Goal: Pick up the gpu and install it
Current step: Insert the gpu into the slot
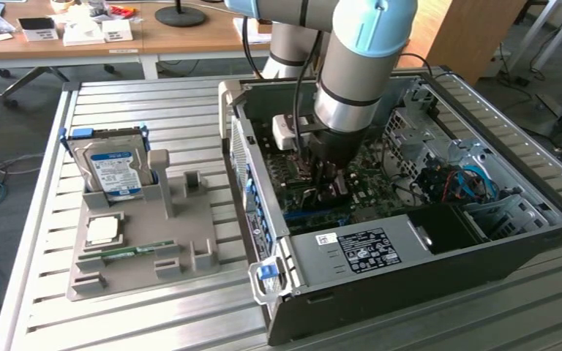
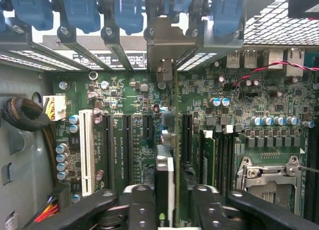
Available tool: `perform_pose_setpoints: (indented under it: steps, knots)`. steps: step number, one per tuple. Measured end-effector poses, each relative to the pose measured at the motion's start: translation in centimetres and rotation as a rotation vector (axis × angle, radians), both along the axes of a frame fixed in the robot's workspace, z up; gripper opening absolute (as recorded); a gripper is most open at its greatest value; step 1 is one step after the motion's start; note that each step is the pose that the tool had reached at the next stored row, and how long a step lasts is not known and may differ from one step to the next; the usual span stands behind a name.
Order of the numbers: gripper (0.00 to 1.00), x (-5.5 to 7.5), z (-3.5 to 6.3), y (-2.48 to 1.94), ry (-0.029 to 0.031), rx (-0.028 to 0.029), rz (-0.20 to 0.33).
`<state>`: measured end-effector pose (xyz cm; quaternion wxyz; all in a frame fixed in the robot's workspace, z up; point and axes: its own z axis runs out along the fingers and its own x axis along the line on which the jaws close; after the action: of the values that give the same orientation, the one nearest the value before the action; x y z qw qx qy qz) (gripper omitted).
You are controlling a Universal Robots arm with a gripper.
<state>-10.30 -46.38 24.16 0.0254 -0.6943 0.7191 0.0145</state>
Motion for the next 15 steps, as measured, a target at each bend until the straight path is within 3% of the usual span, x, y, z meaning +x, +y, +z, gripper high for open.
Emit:
perform_pose_setpoints:
  steps: [1, 2, 6, 9, 15]
  knots:
    - [0.35, 0.0, 0.01, 0.0, 0.0, -0.0002, 0.0]
    - [0.42, 0.01, 0.01, 0.0, 0.0001, -0.0003, 0.0]
    - [0.42, 0.0, 0.12, -0.01, 0.0003, 0.0008, 0.0]
    - [0.42, 0.0, 0.52, -0.01, 0.0001, 0.0073, 0.0]
    - [0.42, 0.01, 0.62, 0.0, 0.0001, 0.0086, 0.0]
